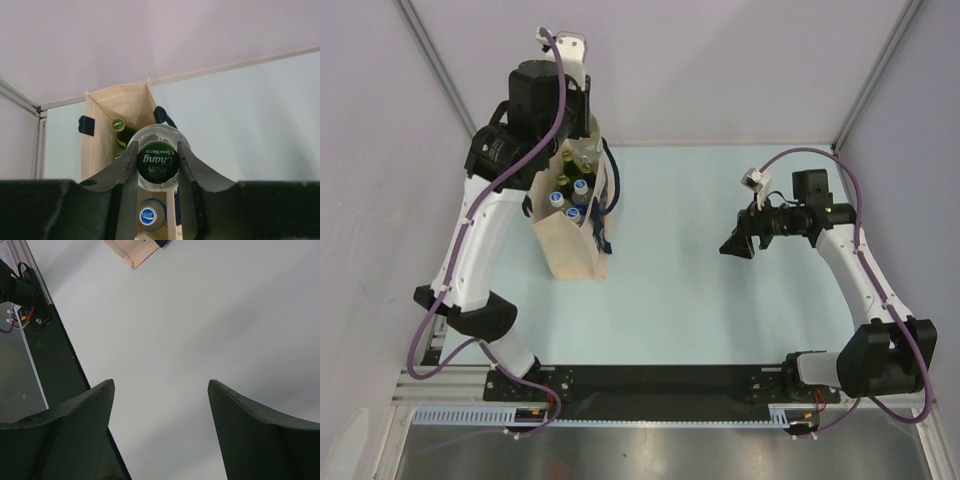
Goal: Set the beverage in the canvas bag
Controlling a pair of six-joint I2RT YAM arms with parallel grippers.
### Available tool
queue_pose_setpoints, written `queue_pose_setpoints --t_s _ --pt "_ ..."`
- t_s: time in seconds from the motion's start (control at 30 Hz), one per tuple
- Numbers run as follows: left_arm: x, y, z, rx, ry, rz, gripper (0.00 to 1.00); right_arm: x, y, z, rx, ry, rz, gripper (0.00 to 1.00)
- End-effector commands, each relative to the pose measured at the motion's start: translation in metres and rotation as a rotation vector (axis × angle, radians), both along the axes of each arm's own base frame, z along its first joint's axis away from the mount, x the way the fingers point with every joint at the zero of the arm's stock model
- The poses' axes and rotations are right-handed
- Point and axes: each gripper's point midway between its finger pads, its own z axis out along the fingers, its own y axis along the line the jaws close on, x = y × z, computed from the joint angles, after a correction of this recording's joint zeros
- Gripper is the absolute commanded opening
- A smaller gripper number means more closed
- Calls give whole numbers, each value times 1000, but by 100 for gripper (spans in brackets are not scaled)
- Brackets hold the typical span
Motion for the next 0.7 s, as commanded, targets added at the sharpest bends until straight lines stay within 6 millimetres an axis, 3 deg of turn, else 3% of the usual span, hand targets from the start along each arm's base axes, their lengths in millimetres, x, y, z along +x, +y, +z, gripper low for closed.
queue_pose_setpoints --t_s 0.0,0.3,0.67 --pt "4 25 93 -155 -293 50 0 7 1 13 -8 -55 14 81" --pt "52 43 78 -160 -292 119 0 10 1 11 -17 -52 11 82" --pt "121 50 33 -183 -241 170 0 19 0 11 -18 -53 4 82"
